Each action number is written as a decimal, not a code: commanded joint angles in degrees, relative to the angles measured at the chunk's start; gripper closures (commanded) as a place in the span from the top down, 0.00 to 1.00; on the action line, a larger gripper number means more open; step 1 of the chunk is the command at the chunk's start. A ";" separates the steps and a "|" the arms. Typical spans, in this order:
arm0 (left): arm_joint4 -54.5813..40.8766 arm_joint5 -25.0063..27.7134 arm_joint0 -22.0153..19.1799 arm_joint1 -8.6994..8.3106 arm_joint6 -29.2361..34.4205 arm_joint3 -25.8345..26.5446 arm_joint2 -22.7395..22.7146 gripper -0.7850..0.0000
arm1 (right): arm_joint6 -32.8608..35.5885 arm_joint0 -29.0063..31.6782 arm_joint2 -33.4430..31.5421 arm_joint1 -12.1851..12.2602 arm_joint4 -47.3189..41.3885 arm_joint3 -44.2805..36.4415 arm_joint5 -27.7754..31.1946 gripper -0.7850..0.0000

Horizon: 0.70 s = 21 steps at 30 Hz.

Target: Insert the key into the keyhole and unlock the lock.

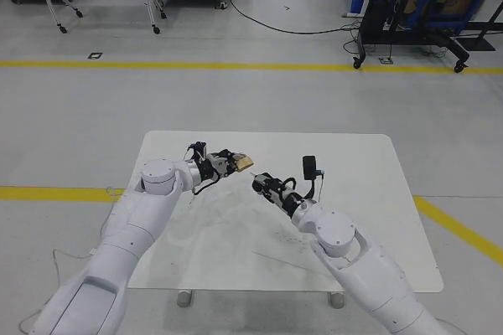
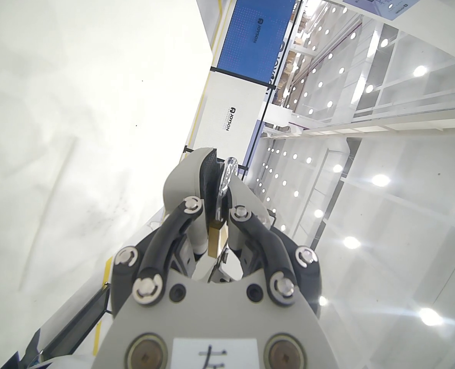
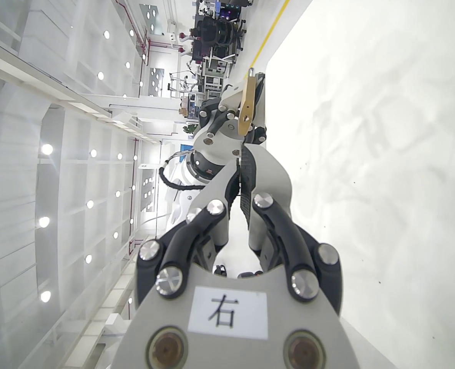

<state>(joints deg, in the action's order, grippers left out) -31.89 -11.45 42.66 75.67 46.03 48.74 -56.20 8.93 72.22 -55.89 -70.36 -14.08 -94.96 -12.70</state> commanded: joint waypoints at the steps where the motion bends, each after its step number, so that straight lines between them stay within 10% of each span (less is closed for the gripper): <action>1: -0.30 -0.27 -0.05 0.01 0.47 -0.11 -0.21 0.00 | -0.94 -0.57 0.35 -0.39 -0.95 0.96 0.11 0.00; 21: 0.69 0.05 -0.48 0.49 0.99 -0.75 -0.31 0.00 | -3.87 -1.92 0.64 -2.39 -2.38 4.33 2.88 0.00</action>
<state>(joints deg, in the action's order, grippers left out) -31.30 -11.41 42.17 76.14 47.06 48.00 -56.50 5.04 70.31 -55.23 -72.67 -16.48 -90.73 -9.92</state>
